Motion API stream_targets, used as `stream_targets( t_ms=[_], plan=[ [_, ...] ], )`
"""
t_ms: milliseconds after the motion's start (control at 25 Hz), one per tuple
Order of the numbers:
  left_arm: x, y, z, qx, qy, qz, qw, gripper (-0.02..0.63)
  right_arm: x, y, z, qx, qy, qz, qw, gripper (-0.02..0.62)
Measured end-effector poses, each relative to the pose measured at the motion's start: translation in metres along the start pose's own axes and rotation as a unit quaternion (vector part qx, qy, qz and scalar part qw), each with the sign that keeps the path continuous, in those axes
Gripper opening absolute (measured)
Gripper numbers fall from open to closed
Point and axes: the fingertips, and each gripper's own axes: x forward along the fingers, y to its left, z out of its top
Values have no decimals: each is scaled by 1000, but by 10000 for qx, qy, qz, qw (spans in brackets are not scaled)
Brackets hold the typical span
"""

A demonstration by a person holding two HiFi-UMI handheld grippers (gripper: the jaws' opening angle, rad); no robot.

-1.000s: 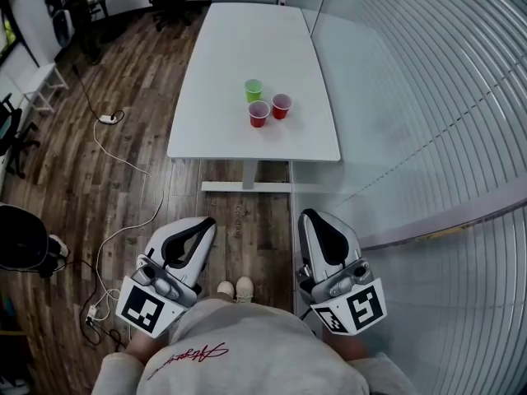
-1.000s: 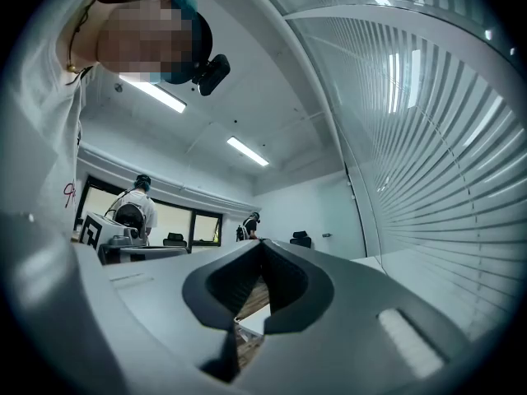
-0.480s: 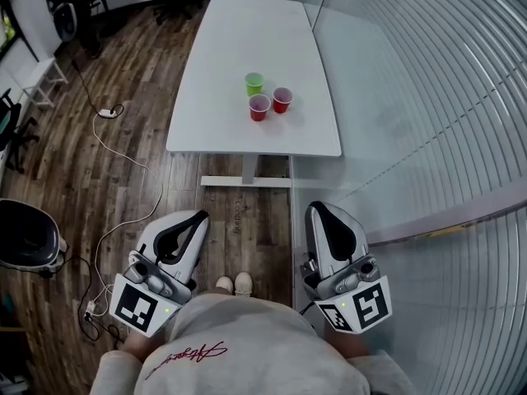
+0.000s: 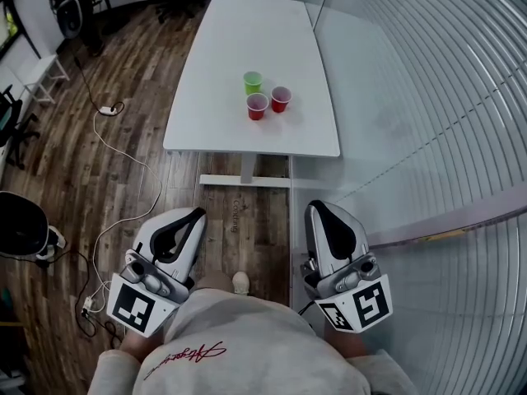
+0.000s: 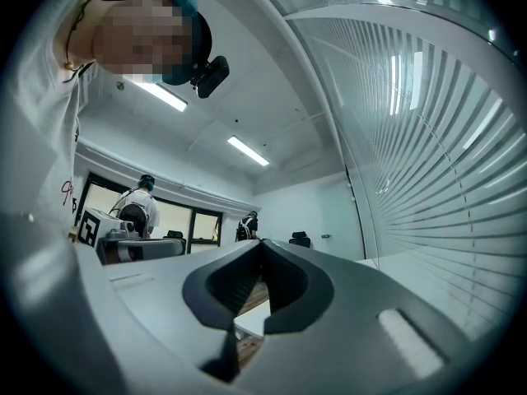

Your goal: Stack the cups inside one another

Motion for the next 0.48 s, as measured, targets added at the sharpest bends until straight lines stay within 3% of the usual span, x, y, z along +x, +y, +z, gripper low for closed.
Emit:
stream_targets(
  t_ms=[480],
  plan=[
    [12, 17, -8, 29, 63, 153, 9999, -5, 17, -16, -12, 124, 33, 50, 9999, 2]
  ],
)
